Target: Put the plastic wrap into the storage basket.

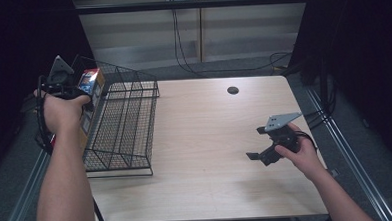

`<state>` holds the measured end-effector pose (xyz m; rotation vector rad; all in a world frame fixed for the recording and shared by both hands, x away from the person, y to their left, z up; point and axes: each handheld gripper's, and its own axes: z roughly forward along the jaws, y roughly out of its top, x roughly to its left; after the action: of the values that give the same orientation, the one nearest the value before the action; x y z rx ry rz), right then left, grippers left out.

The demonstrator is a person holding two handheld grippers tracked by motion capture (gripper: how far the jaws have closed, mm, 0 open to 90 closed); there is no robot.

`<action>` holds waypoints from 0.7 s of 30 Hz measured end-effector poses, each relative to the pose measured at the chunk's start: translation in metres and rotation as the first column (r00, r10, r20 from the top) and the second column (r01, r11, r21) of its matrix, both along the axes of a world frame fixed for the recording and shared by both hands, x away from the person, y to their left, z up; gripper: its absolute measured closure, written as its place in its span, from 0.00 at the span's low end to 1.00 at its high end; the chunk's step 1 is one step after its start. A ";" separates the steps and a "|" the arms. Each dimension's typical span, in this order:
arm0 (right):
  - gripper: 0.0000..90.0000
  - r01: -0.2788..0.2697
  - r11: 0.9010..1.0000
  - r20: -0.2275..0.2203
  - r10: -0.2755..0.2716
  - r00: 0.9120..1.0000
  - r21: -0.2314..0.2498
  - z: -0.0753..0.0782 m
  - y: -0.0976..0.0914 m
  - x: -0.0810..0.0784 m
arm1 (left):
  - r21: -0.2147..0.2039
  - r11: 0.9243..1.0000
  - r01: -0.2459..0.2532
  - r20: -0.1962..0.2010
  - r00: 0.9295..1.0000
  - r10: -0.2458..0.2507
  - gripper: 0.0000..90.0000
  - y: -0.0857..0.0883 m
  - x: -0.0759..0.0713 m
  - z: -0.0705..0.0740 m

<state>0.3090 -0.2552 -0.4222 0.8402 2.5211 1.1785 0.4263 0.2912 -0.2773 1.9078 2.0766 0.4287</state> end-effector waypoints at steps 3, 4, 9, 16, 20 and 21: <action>0.00 -0.001 1.000 0.000 0.001 1.000 0.005 -0.001 -0.001 0.000 | 0.006 1.000 0.000 -0.002 1.000 0.000 0.48 0.001 0.001 -0.002; 0.00 -0.001 1.000 0.000 0.001 1.000 0.005 -0.001 -0.001 0.000 | 0.006 1.000 0.003 -0.007 1.000 -0.003 0.48 0.001 0.001 -0.002; 0.00 0.006 1.000 -0.001 -0.006 1.000 0.010 -0.001 -0.002 0.000 | 0.003 1.000 0.010 -0.013 1.000 -0.010 0.48 -0.001 0.003 -0.004; 0.00 0.004 1.000 -0.002 -0.004 1.000 0.012 -0.002 -0.002 0.001 | 0.012 1.000 0.023 -0.039 0.999 -0.023 0.47 -0.007 0.007 -0.008; 0.00 0.002 1.000 -0.004 -0.002 1.000 0.013 -0.003 -0.003 0.001 | 0.008 0.999 0.033 -0.048 0.998 -0.033 0.47 -0.008 0.009 -0.009; 0.00 0.002 1.000 -0.003 -0.002 1.000 0.013 -0.003 -0.003 0.001 | 0.006 0.999 0.032 -0.050 0.998 -0.031 0.47 -0.009 0.009 -0.010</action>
<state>0.3099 -0.2580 -0.4249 0.8487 2.5170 1.1953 0.4357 0.2822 -0.2870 1.9714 2.0752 0.3856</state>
